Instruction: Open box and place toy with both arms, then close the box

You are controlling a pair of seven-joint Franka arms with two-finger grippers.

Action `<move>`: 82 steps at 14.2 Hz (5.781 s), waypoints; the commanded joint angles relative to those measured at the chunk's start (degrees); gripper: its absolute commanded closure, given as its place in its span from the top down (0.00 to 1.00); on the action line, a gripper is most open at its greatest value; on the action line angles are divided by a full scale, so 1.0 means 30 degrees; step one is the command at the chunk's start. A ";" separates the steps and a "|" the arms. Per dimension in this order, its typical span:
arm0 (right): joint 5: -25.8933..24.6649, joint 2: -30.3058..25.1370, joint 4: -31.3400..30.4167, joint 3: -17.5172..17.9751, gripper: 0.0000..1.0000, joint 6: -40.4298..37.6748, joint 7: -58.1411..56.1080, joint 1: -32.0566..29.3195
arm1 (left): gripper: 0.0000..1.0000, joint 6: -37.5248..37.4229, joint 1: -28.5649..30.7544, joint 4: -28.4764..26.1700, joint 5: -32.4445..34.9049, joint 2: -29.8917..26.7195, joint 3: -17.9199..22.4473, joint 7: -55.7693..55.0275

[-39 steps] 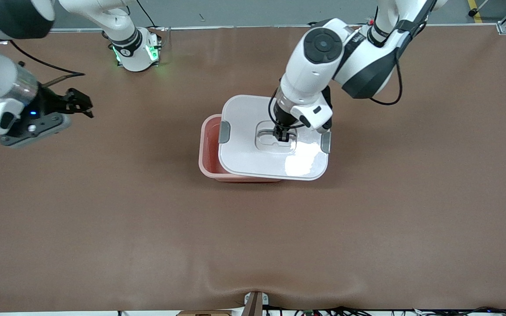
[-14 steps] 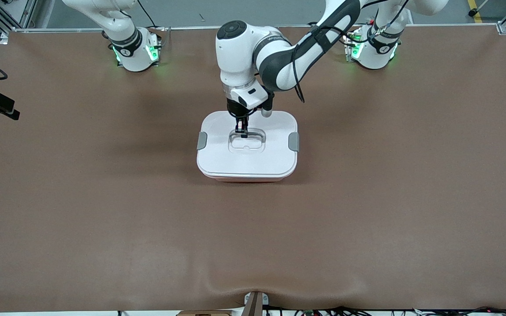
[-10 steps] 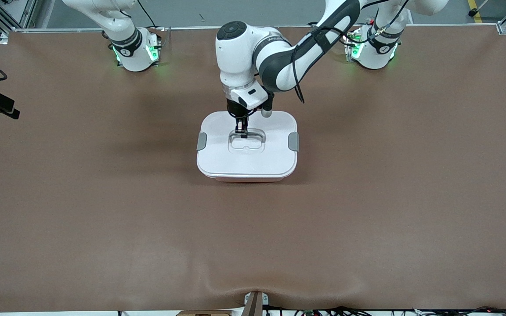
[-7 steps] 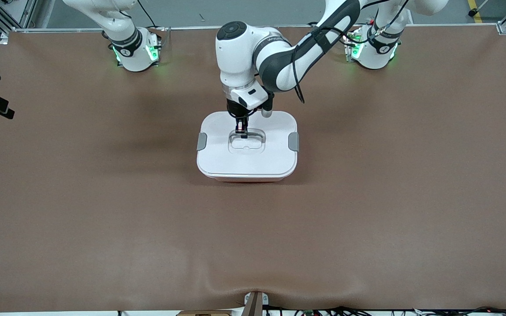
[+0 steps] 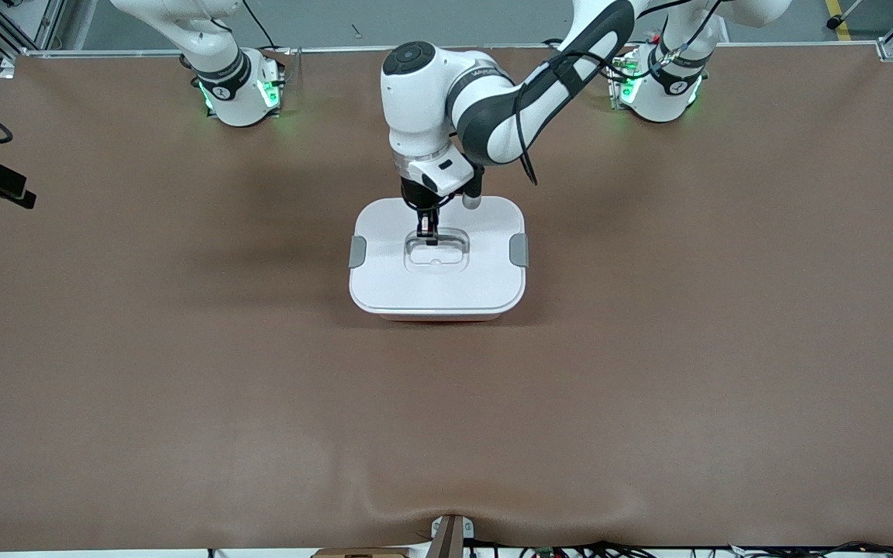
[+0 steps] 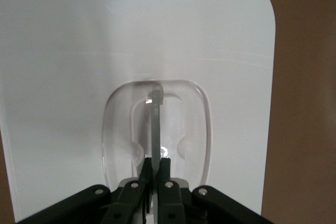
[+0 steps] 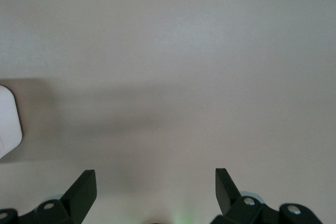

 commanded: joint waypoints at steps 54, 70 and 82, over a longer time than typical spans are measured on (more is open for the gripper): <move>0.0694 0.0426 0.0100 -0.0058 1.00 0.0939 -0.0262 -0.0365 | 1.00 -0.0891 0.0212 0.0301 -0.1540 -0.0929 -0.0045 -0.0783; 0.0401 0.0396 -0.0632 -0.0029 1.00 0.1555 -0.1319 -0.0483 | 1.00 -0.7658 0.6329 0.1212 -0.6314 -0.5877 -0.0074 1.7276; 0.0401 0.0425 -0.0603 -0.0029 1.00 0.1584 -0.1494 -0.0483 | 1.00 -1.1676 1.1692 0.1095 -0.7723 -0.8691 0.0072 3.6202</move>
